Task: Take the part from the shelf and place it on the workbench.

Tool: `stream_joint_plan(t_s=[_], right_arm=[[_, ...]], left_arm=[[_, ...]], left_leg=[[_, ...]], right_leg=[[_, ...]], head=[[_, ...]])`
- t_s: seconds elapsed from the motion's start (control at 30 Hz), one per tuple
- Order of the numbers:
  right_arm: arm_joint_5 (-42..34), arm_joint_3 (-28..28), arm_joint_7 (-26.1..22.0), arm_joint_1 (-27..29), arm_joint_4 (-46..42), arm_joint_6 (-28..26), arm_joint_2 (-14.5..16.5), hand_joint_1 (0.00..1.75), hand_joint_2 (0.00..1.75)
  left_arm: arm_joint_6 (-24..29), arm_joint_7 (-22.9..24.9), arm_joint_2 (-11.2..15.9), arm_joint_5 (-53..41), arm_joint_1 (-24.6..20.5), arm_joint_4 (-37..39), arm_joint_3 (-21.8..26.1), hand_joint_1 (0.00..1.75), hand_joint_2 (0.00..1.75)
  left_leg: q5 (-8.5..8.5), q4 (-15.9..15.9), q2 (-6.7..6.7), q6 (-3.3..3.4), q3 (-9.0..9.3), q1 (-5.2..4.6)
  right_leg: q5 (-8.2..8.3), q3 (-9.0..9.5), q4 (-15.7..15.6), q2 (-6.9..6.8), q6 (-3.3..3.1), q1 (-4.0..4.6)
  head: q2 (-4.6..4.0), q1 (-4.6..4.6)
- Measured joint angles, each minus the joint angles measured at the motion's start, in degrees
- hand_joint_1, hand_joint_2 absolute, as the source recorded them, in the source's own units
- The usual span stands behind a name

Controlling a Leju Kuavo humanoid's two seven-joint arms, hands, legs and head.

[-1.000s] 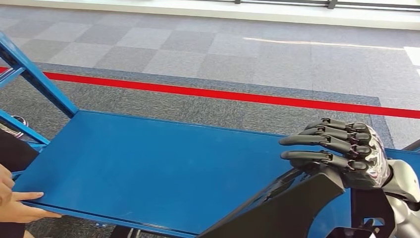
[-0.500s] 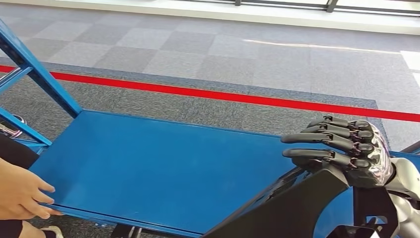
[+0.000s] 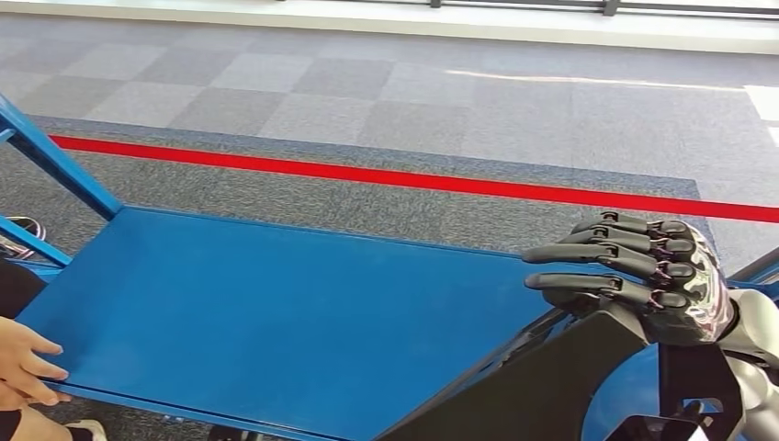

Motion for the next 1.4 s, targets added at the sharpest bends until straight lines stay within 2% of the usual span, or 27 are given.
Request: stream_joint_plan(t_s=[0.03,0.07,0.1,0.13,0.2,0.23,0.27,0.37,0.4,0.43,0.47,0.53,0.57,0.63,0.67,0.73,0.8,0.87,0.97,1.13,1.4], right_arm=[[0.01,0.00,0.02,-0.10,-0.04,0.06,-0.02,1.75,1.75],[0.03,0.01,0.04,-0.17,-0.07,0.12,-0.04,1.75,1.75],[0.07,0.02,0.07,-0.21,-0.08,0.16,-0.05,1.75,1.75],[0.12,0.02,0.10,-0.26,-0.09,0.19,-0.07,1.75,1.75],[0.18,-0.05,0.11,-0.31,-0.21,0.21,-0.16,1.75,1.75],[0.17,-0.09,0.12,-0.41,-0.27,0.20,-0.22,1.75,1.75],[0.17,-0.13,0.12,-0.47,-0.33,0.20,-0.28,1.75,1.75],[0.17,-0.09,0.14,-0.49,-0.35,0.21,-0.33,1.75,1.75],[0.17,-0.08,0.14,-0.45,-0.35,0.24,-0.33,1.75,1.75],[0.18,-0.07,0.14,-0.45,-0.35,0.25,-0.33,1.75,1.75],[0.19,-0.07,0.15,-0.45,-0.35,0.27,-0.33,1.75,1.75],[0.19,-0.06,0.16,-0.50,-0.34,0.33,-0.34,1.75,1.75],[0.14,-0.07,0.17,-0.53,-0.35,0.40,-0.38,1.75,1.75],[-0.07,-0.10,0.18,-0.62,-0.37,0.65,-0.47,1.75,1.75],[-0.22,-0.15,0.18,-0.69,-0.39,0.78,-0.42,1.75,1.75],[-0.42,-0.21,0.17,-0.94,-0.39,1.01,-0.09,1.75,1.75],[-0.50,-0.24,0.16,-1.24,-0.39,1.19,0.18,1.75,1.75],[-0.52,-0.25,0.16,-1.47,-0.39,1.32,0.21,1.75,1.75],[-0.52,-0.25,0.16,-1.59,-0.39,1.38,0.19,1.75,1.75],[-0.52,-0.23,0.16,-1.49,-0.40,1.39,0.09,1.75,1.75],[-0.06,-0.37,0.15,0.15,-0.95,0.32,-0.27,1.75,1.75]], left_arm=[[-0.01,-0.01,0.07,-0.02,-0.04,0.00,0.00,0.00,0.00],[-0.01,-0.04,0.12,-0.03,-0.07,0.00,0.00,0.00,0.00],[-0.01,-0.07,0.15,-0.03,-0.08,0.00,0.00,0.00,0.00],[0.00,-0.09,0.18,-0.03,-0.10,0.00,0.00,0.00,0.00],[0.02,-0.11,0.13,-0.02,-0.19,0.00,0.00,0.00,0.00],[0.04,-0.13,0.11,-0.02,-0.26,0.00,0.00,0.00,0.00],[0.04,-0.14,0.06,-0.02,-0.31,0.00,0.00,0.00,0.00],[-0.07,-0.13,-0.18,-0.02,-0.27,0.00,0.00,0.00,0.00],[-0.10,-0.11,-0.23,-0.01,-0.23,0.00,0.00,0.00,0.00],[-0.14,-0.11,-0.26,-0.01,-0.20,0.00,0.00,0.00,0.00],[-0.18,-0.10,-0.30,-0.01,-0.20,0.00,0.00,0.00,0.00],[-0.26,-0.11,-0.35,0.01,-0.25,0.00,0.00,0.00,0.00],[-0.28,-0.13,-0.36,0.02,-0.28,0.00,0.00,0.00,0.00],[-0.33,-0.34,-0.37,0.07,-0.31,0.00,0.00,0.00,0.00],[-0.43,-0.54,-0.37,0.08,-0.33,0.00,0.00,0.00,0.00],[-0.74,-0.95,-0.37,0.08,-0.48,0.00,0.00,0.00,0.00],[-0.87,-1.10,-0.36,0.08,-0.60,0.00,0.00,0.00,0.00],[-0.74,-1.09,-0.36,0.08,-0.58,0.00,0.01,0.00,0.00],[-0.45,-1.13,-0.34,0.06,-0.57,0.00,0.01,0.00,0.00],[-0.31,-1.19,-0.34,-0.13,-0.57,0.00,0.02,0.00,0.00],[-0.20,-1.74,-0.34,-0.37,-0.57,0.00,0.05,0.00,0.00]], left_leg=[[1.61,-3.49,-0.08,1.26,1.52,-0.56],[2.57,-6.02,-0.17,2.22,2.59,-1.11],[2.79,-7.18,-0.23,2.80,3.02,-1.47],[2.80,-7.56,-0.23,2.97,3.09,-1.61],[3.15,-8.89,-0.17,2.66,3.53,-1.33],[3.43,-9.61,-0.12,2.46,3.84,-1.01],[3.70,-10.24,-0.06,2.25,4.12,-0.61],[3.85,-10.54,0.10,1.95,4.25,0.02],[3.79,-10.51,0.15,1.76,4.27,0.20],[3.71,-10.46,0.18,1.50,4.34,0.43],[3.57,-10.33,0.19,1.14,4.45,0.72],[3.03,-9.68,0.14,0.16,4.55,1.19],[2.80,-9.32,0.09,-0.34,4.46,1.24],[2.65,-8.97,0.02,-1.02,4.26,1.11],[2.59,-9.00,0.00,-1.11,4.25,1.11],[2.64,-9.15,-0.04,-0.69,4.34,1.08],[2.90,-9.29,-0.10,0.00,4.34,0.98],[3.07,-9.39,-0.14,0.18,4.31,0.95],[3.12,-9.48,-0.14,-0.17,4.30,0.96],[2.81,-9.53,-0.11,-1.60,4.32,0.99],[2.69,-9.31,-0.11,-1.80,4.25,0.79]], right_leg=[[-0.05,0.03,0.00,0.02,-0.07,0.29],[-0.05,-0.02,0.00,0.03,-0.06,0.30],[-0.03,-0.15,-0.01,0.01,-0.01,0.17],[0.06,-0.28,-0.07,-0.01,0.16,0.11],[-0.11,-0.38,-0.02,-0.01,0.53,0.11],[-0.75,-0.66,0.75,0.01,0.73,0.19],[-1.91,-1.31,2.46,0.03,0.93,0.24],[-6.37,-5.46,11.81,0.01,1.85,-0.34],[-6.66,-6.29,13.57,-0.01,2.32,-0.64],[-5.86,-6.15,13.30,-0.04,2.85,-0.95],[-4.07,-4.90,10.76,-0.10,3.43,-1.24],[-0.59,-1.23,3.16,-0.18,4.41,-1.59],[0.21,-0.01,0.59,-0.12,4.26,-1.60],[0.11,0.51,-0.67,0.13,3.15,-1.34],[0.09,0.42,-0.65,0.15,2.54,-1.41],[0.08,0.36,-0.69,0.04,2.15,-1.50],[0.02,0.37,-0.68,-0.21,2.06,-1.49],[-0.08,0.39,-0.64,-0.39,1.90,-1.34],[-0.18,0.41,-0.58,-0.42,1.74,-1.24],[-0.28,0.38,-0.56,-0.31,1.60,-1.21],[-0.26,0.46,-0.63,-0.31,1.61,-1.40]], head=[[0.00,0.04],[0.00,0.07],[0.01,0.09],[0.00,0.11],[0.00,0.11],[0.00,0.12],[-0.01,0.14],[0.00,0.15],[0.01,0.15],[0.01,0.15],[0.01,0.15],[0.00,0.18],[-0.01,0.18],[-0.01,0.16],[-0.01,0.14],[0.00,0.10],[0.00,0.07],[0.01,0.07],[0.01,0.06],[0.00,0.06],[-0.01,0.06]])
